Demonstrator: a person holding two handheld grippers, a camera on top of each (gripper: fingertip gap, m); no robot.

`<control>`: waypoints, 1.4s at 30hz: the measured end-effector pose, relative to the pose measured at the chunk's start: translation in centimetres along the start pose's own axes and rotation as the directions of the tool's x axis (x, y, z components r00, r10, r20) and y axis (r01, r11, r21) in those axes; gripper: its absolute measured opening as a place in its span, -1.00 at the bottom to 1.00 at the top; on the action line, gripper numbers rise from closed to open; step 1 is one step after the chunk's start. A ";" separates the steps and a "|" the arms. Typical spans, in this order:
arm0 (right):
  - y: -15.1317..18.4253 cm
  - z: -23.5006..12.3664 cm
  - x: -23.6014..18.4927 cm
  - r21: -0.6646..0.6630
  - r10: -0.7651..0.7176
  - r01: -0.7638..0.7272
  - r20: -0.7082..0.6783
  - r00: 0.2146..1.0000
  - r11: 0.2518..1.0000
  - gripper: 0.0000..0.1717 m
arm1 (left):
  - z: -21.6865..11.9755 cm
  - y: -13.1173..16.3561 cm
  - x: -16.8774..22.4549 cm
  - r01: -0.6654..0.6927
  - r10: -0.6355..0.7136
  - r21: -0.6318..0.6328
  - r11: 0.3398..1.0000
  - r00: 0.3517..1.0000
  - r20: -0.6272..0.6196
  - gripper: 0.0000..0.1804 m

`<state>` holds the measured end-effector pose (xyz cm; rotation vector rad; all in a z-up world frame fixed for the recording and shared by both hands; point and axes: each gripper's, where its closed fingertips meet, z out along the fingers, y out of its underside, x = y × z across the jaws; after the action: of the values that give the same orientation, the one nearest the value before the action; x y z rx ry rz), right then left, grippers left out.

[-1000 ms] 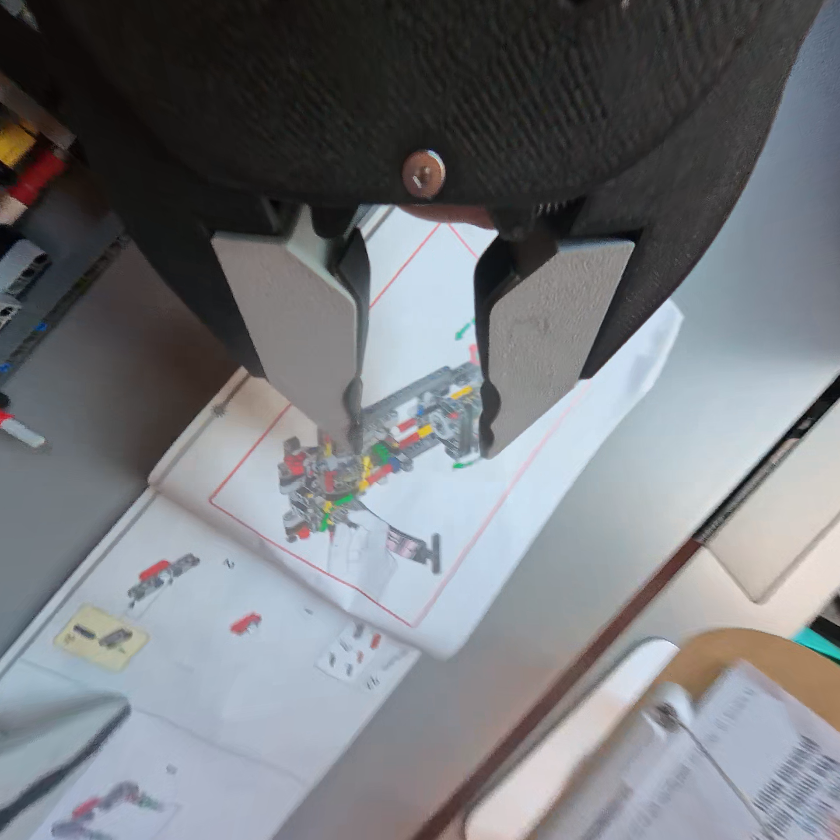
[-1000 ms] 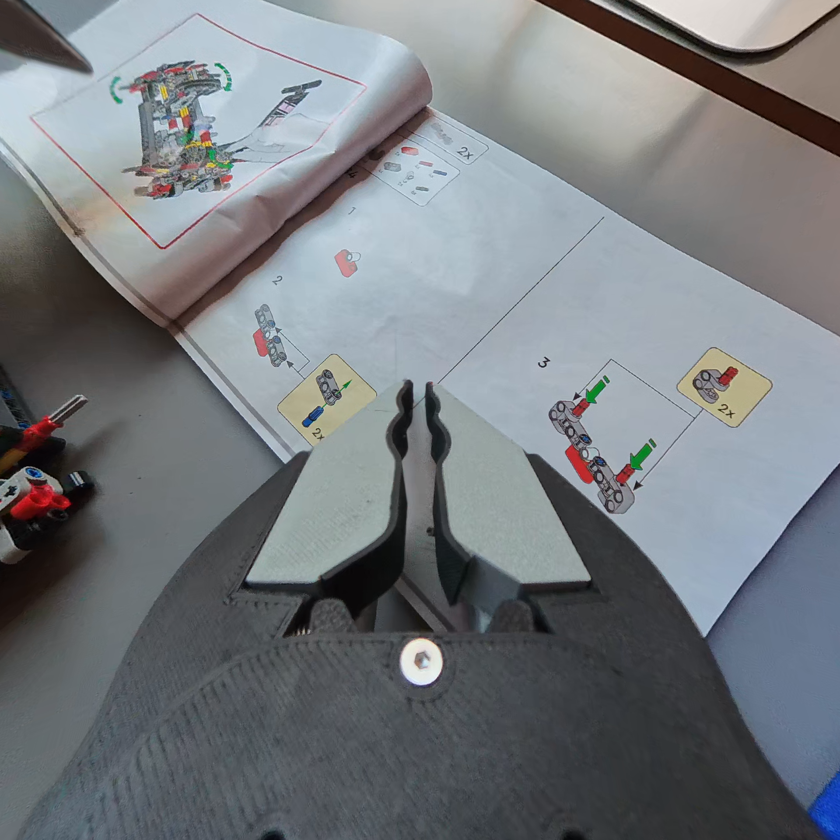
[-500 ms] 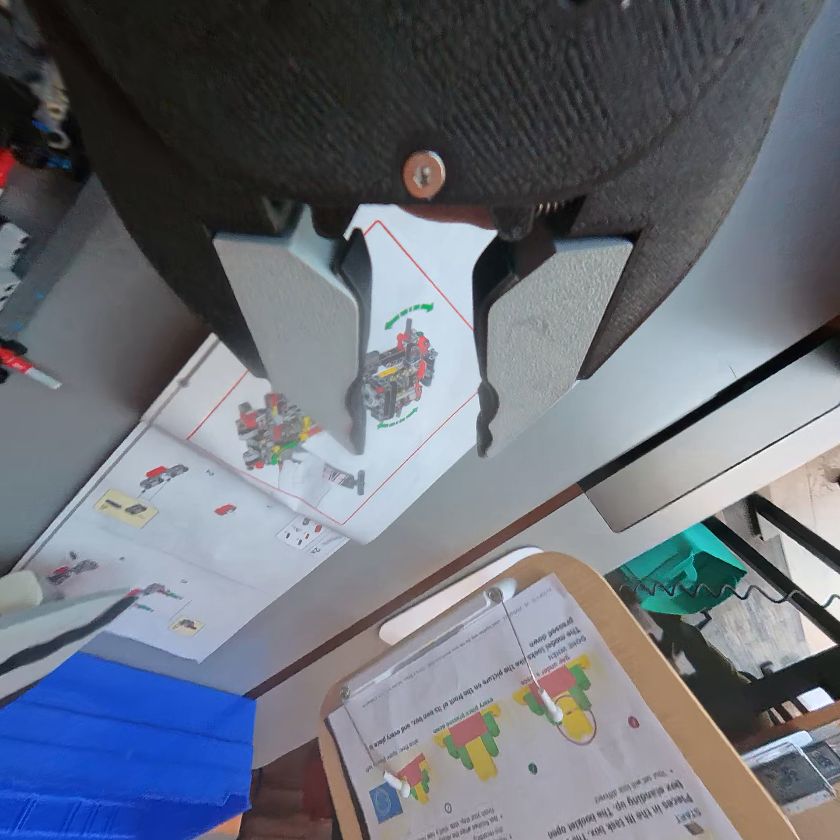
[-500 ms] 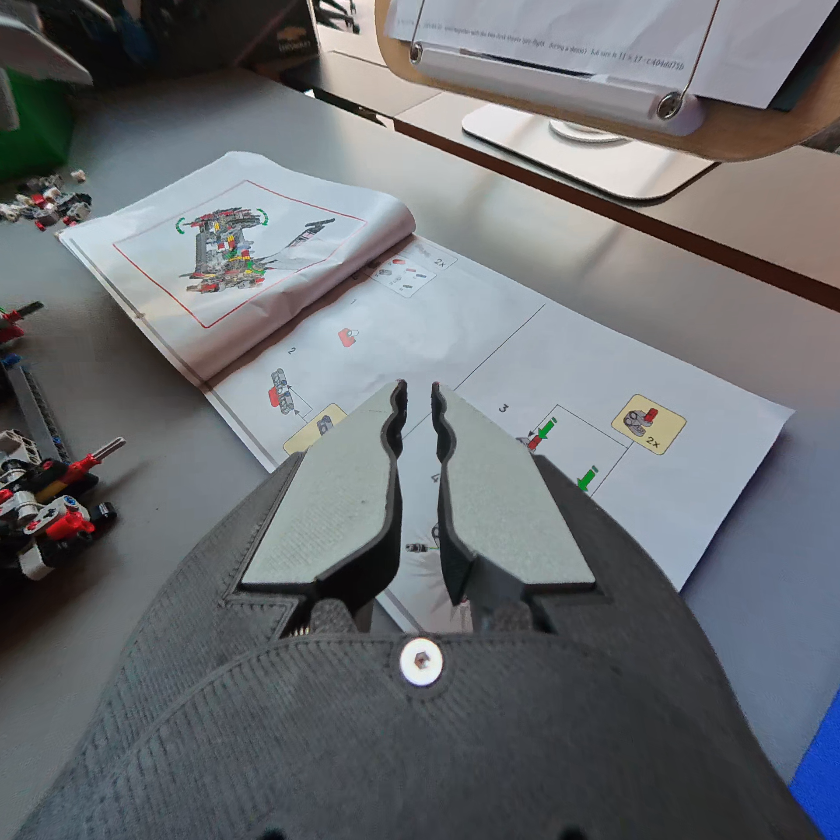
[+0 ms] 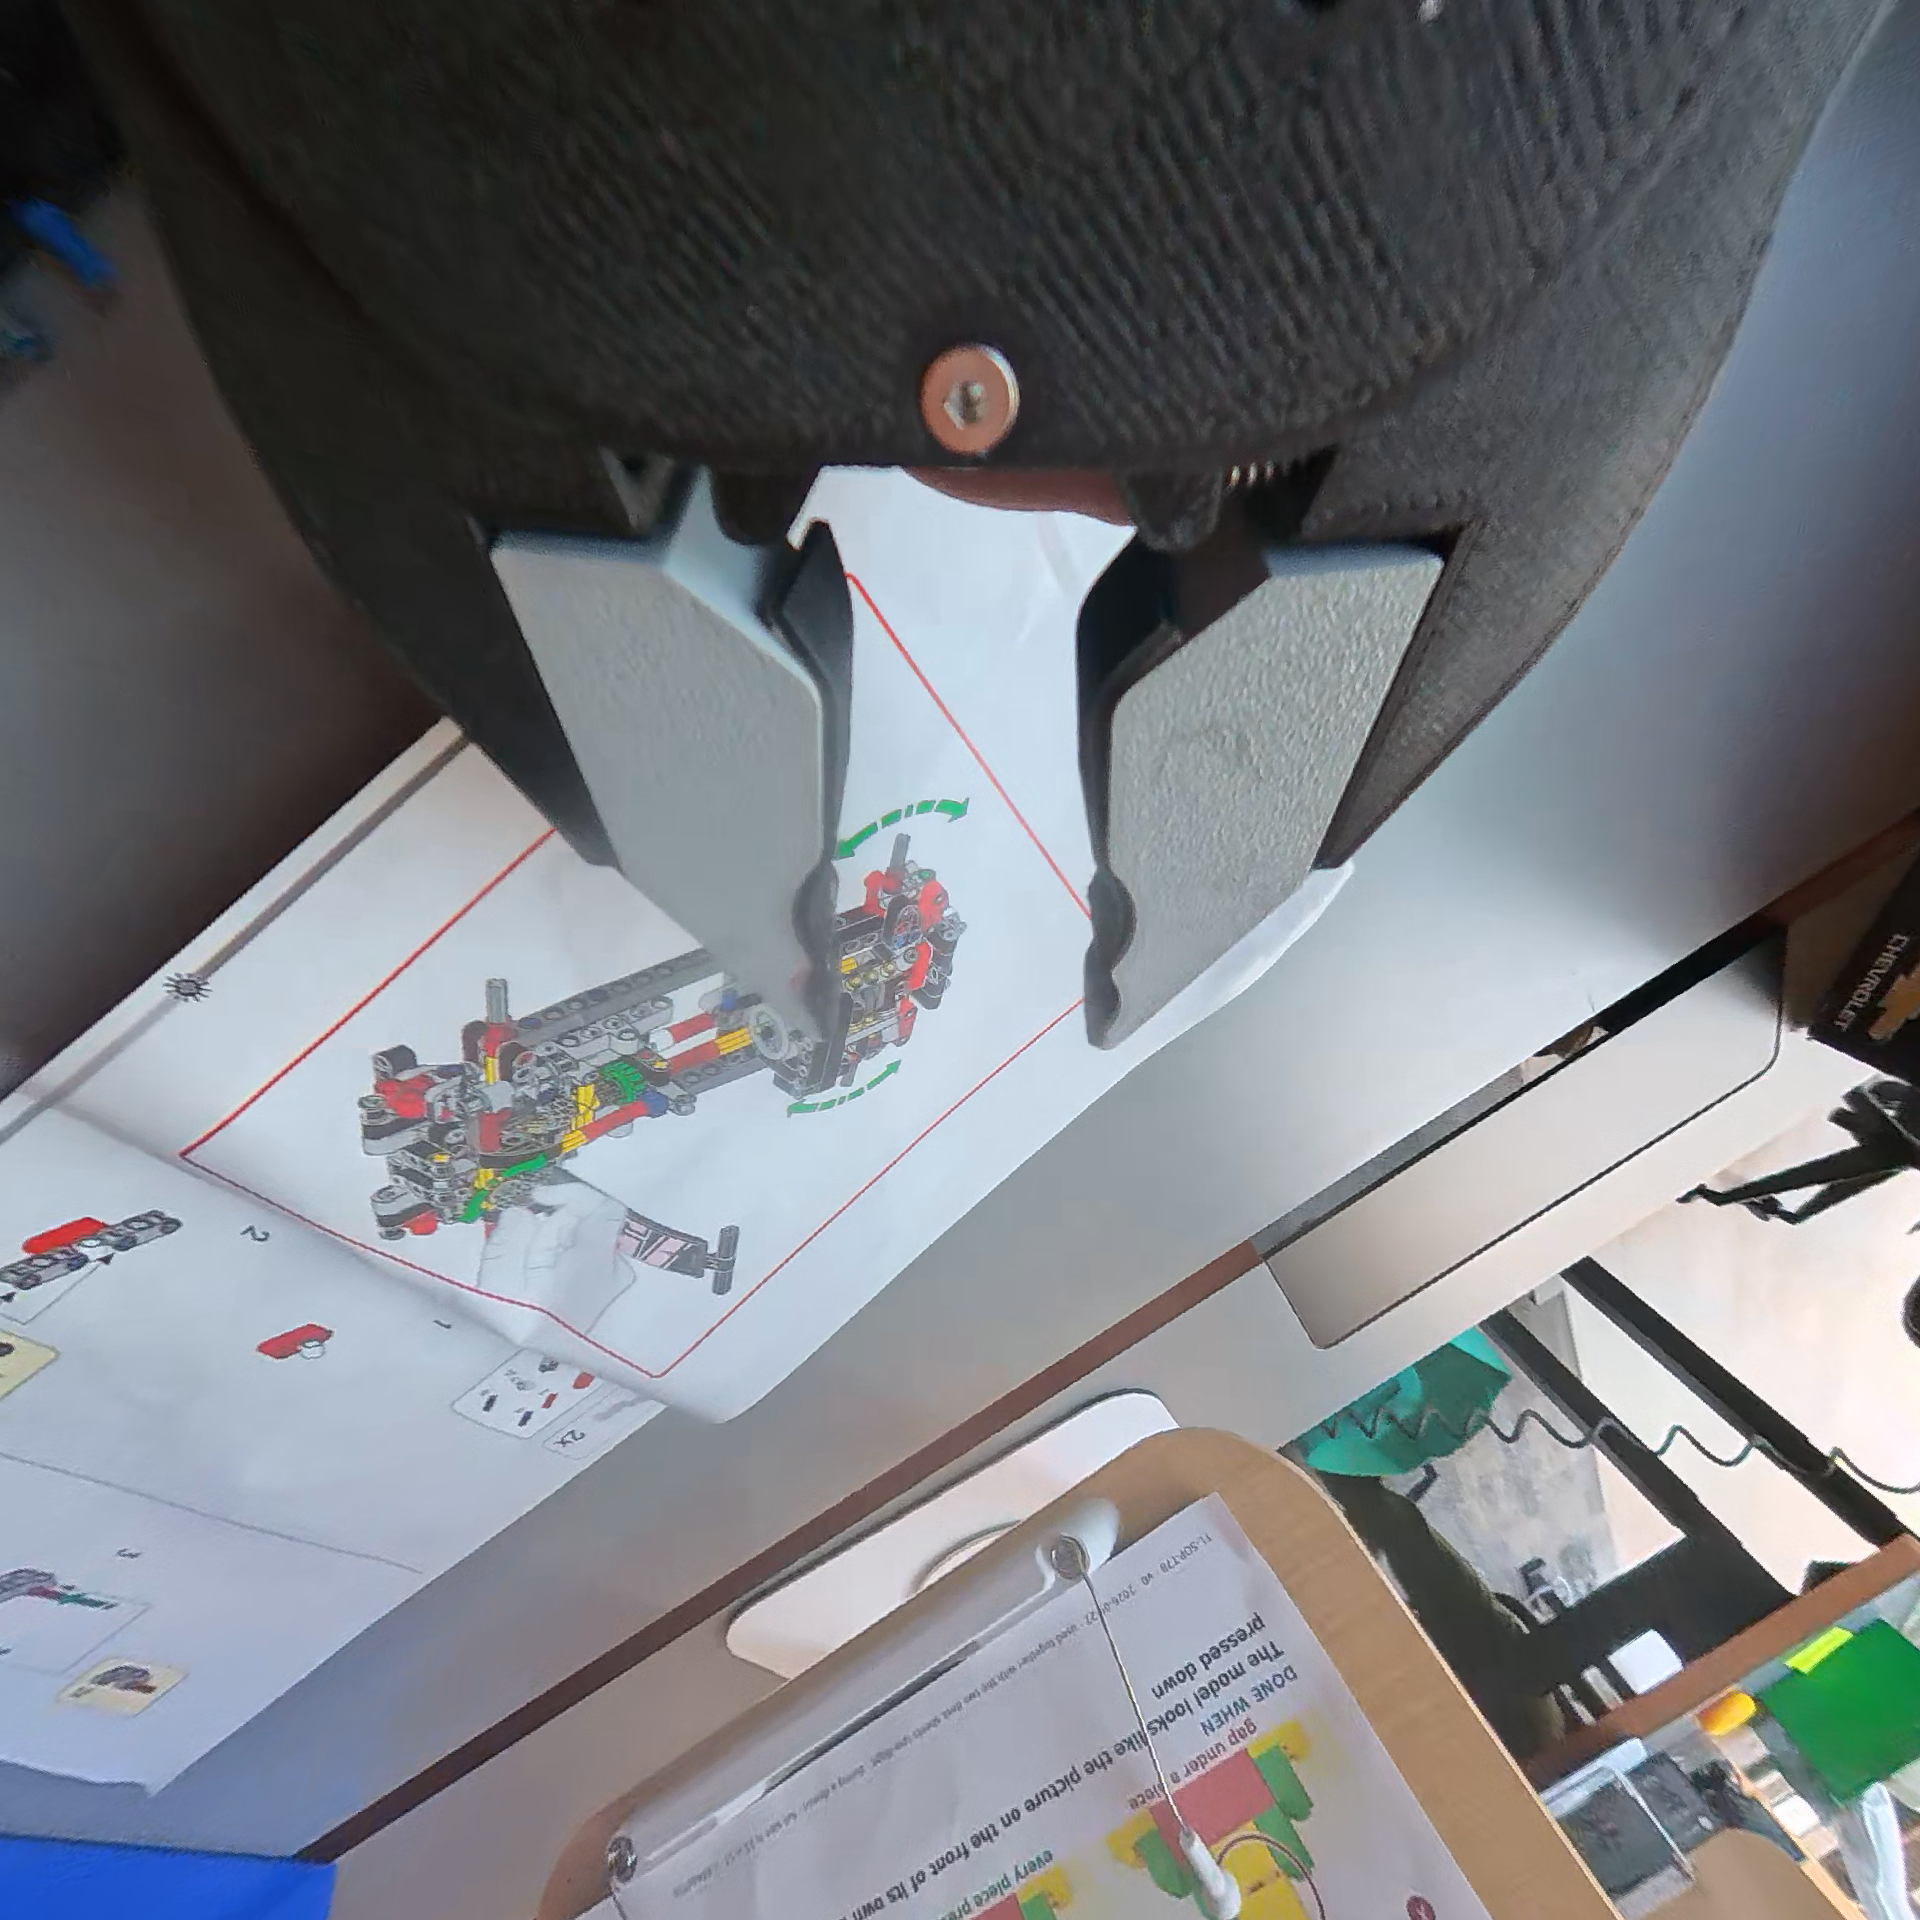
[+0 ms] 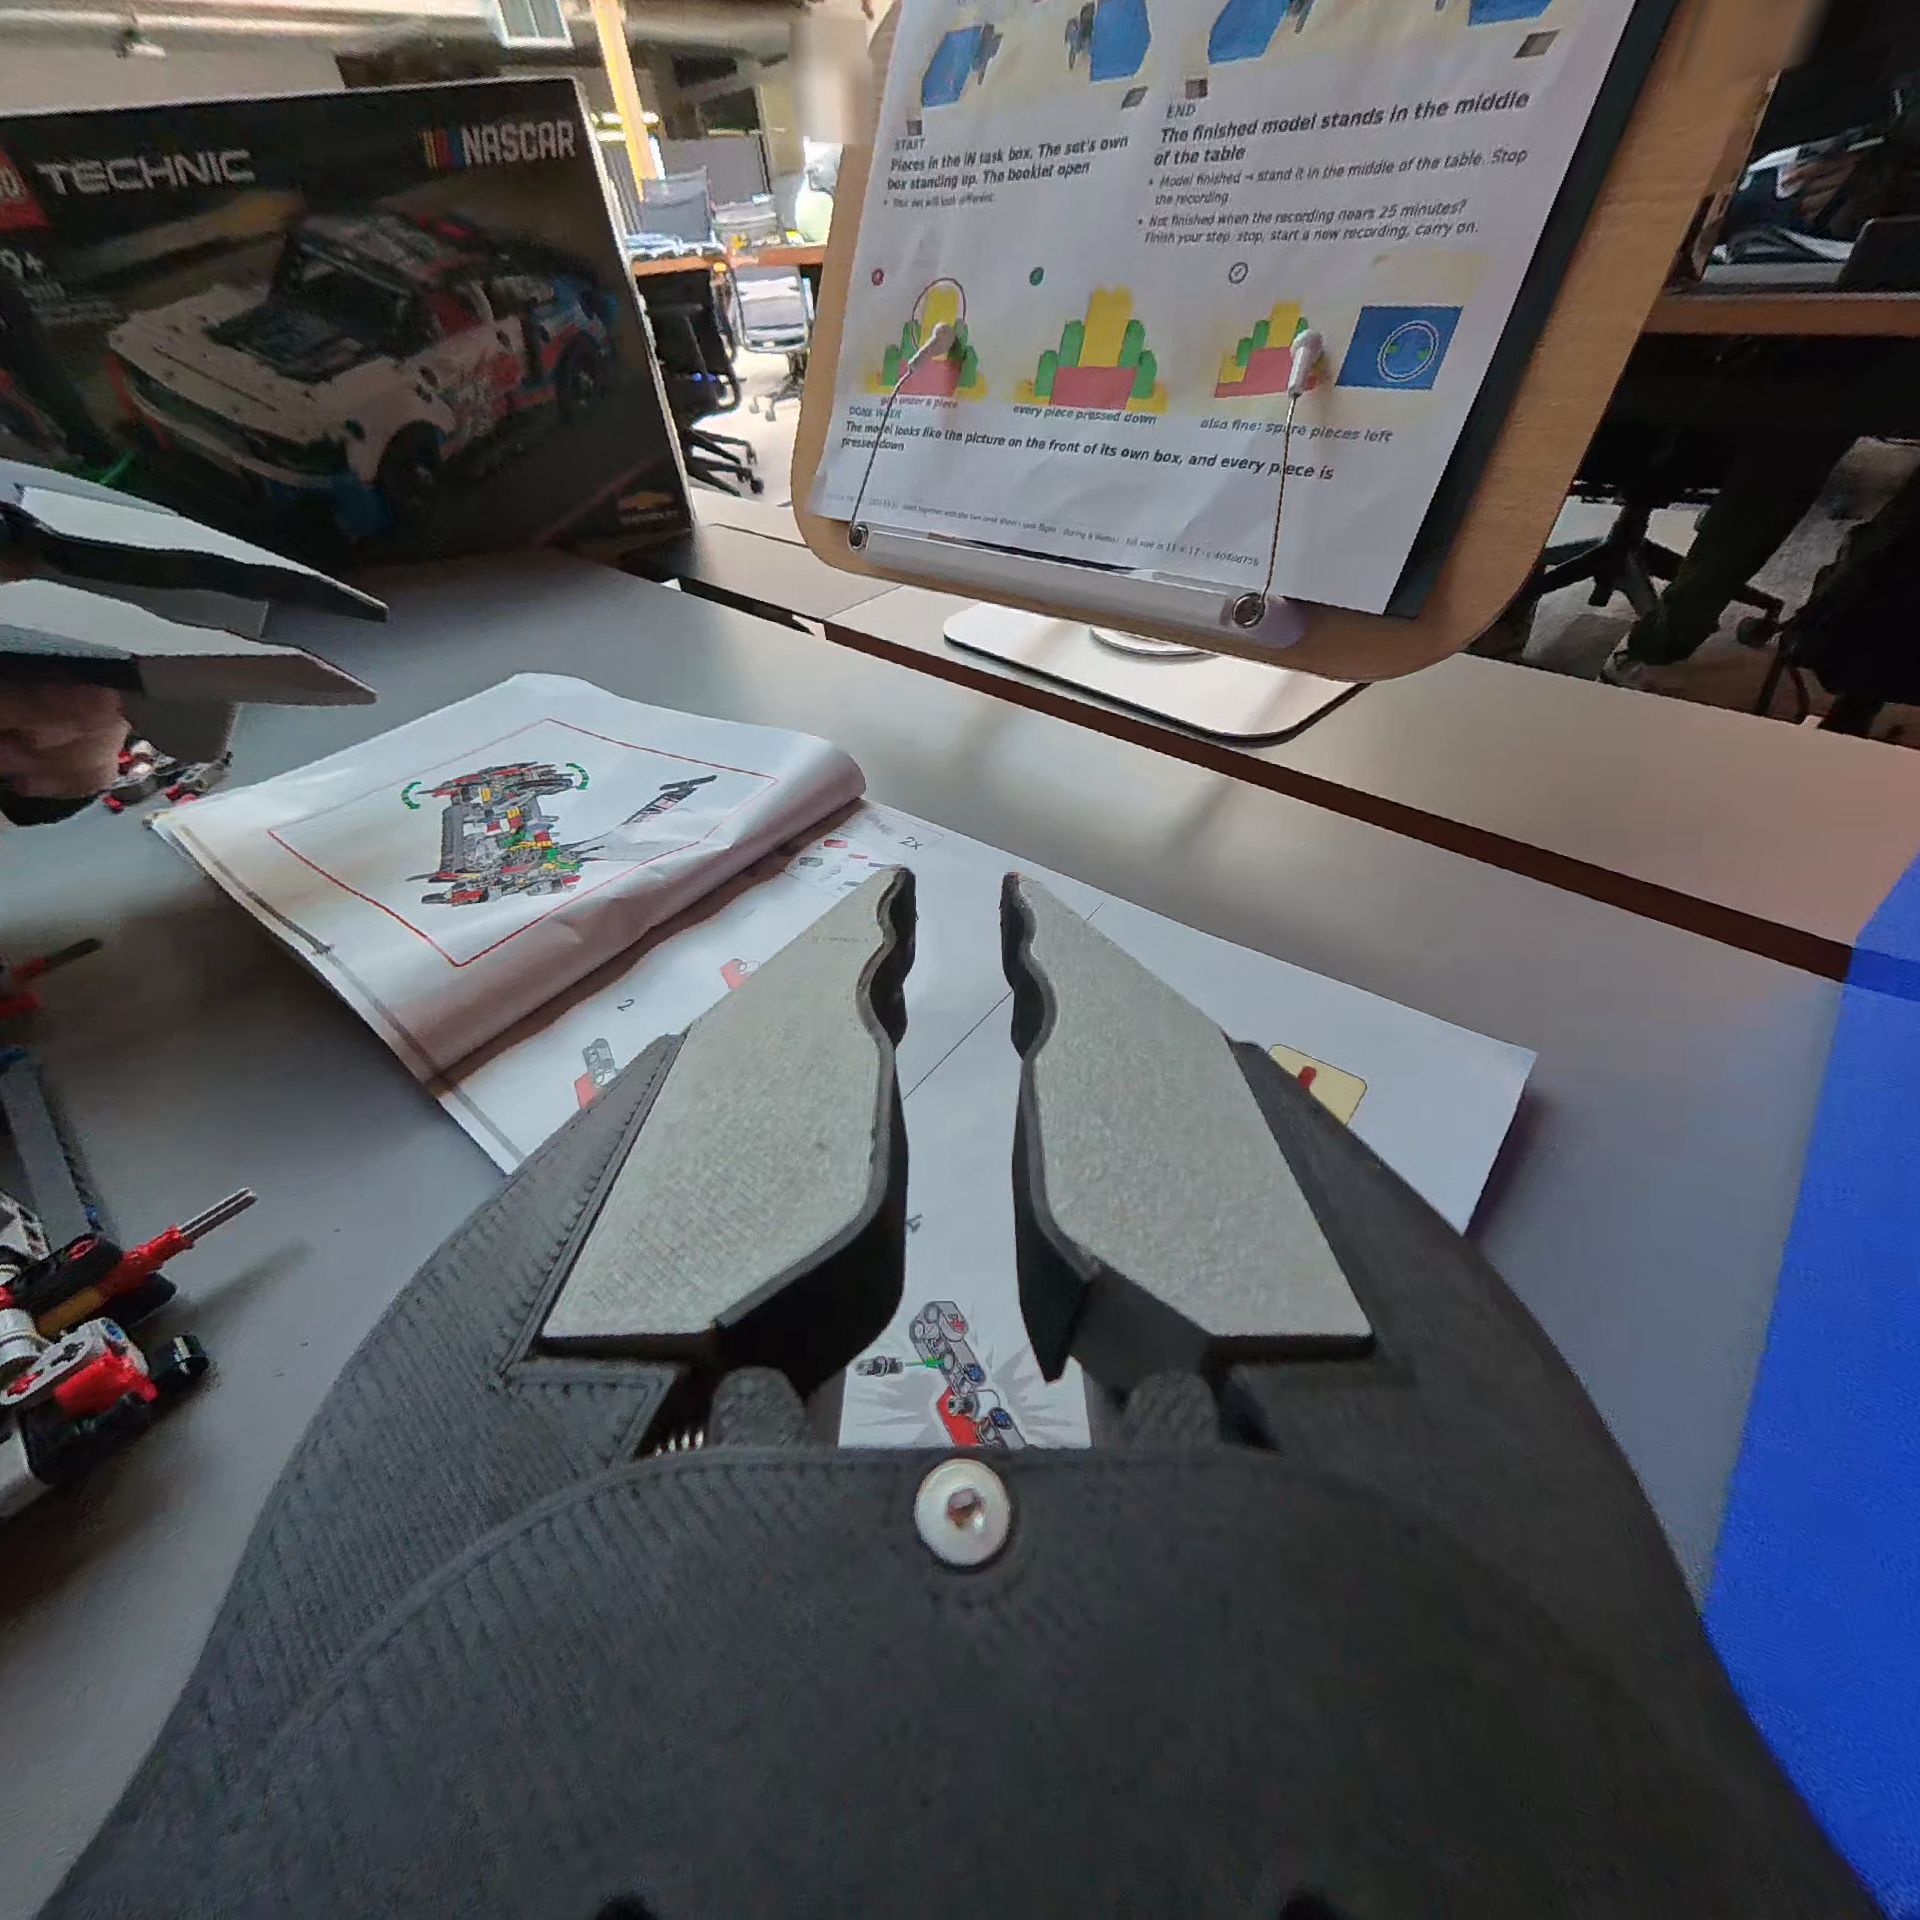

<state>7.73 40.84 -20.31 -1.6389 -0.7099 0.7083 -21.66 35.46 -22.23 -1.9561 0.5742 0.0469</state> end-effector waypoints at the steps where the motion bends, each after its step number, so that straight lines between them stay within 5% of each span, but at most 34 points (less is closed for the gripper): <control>1: 0.0 0.0 -0.1 0.000 0.003 -0.003 0.004 1.000 1.000 -0.84 | 0.0 0.1 0.0 -0.010 0.010 -0.004 1.000 1.000 0.007 -0.51; 31: -0.1 -0.2 0.1 0.018 0.011 -0.011 -0.007 1.000 1.000 -0.88 | 0.3 0.6 0.4 0.004 -0.004 -0.022 1.000 1.000 0.017 -0.51; 38: -2.1 -1.8 1.8 0.125 -0.004 0.021 -0.130 0.991 0.992 -0.83 | 0.1 0.3 -0.5 0.025 -0.025 -0.002 1.000 0.998 0.051 -0.51; 42: -3.9 -3.8 4.0 0.216 -0.001 0.067 -0.294 0.956 0.974 -0.78 | -1.0 -1.2 -2.7 0.129 -0.141 0.113 0.985 0.984 0.110 -0.52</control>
<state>12.89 42.21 -16.14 -1.4790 -0.4266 0.4869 -23.76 36.00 -20.03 -1.8705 0.3582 0.0456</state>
